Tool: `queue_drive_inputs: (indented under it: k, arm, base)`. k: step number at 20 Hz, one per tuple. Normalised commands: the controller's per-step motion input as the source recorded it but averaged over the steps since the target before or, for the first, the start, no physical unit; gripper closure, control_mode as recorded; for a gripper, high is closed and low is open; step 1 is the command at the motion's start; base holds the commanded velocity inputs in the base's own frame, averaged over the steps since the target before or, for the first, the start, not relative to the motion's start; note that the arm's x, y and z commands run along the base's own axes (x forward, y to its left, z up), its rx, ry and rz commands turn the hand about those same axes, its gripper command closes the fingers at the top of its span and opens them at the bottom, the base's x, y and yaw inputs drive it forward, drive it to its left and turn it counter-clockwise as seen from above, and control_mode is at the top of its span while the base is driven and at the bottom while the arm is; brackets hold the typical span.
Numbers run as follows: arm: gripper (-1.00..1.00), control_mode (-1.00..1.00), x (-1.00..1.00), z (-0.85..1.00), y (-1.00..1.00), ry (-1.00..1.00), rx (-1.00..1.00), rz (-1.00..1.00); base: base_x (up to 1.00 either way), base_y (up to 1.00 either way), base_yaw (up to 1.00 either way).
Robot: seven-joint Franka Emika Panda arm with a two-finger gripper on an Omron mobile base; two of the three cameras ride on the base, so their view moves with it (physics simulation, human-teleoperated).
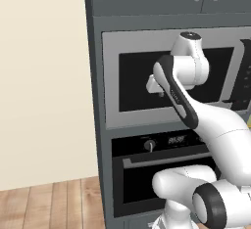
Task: Take the baked cake out of the oven and place it on the plate for cooling. Then close the oven door.
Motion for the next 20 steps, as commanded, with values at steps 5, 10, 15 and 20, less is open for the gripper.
queue_drive_inputs:
  k: [5, 10, 15, 20]
  arm:
    - [-1.00, 1.00, 0.00, 0.00, 0.00, 0.00, 0.00, 0.00]
    - [-1.00, 1.00, 0.00, 0.00, 0.00, 0.00, 0.00, 0.00]
    - [-1.00, 1.00, 0.00, 0.00, 0.00, 0.00, 0.00, 0.00]
    - [-1.00, 1.00, 0.00, 0.00, 0.00, 0.00, 0.00, 0.00]
  base:
    - [0.00, 0.00, 0.00]
    - [0.00, 0.00, 0.00]
    - [-0.01, -0.01, 0.00]
    - [0.00, -0.40, -0.08]
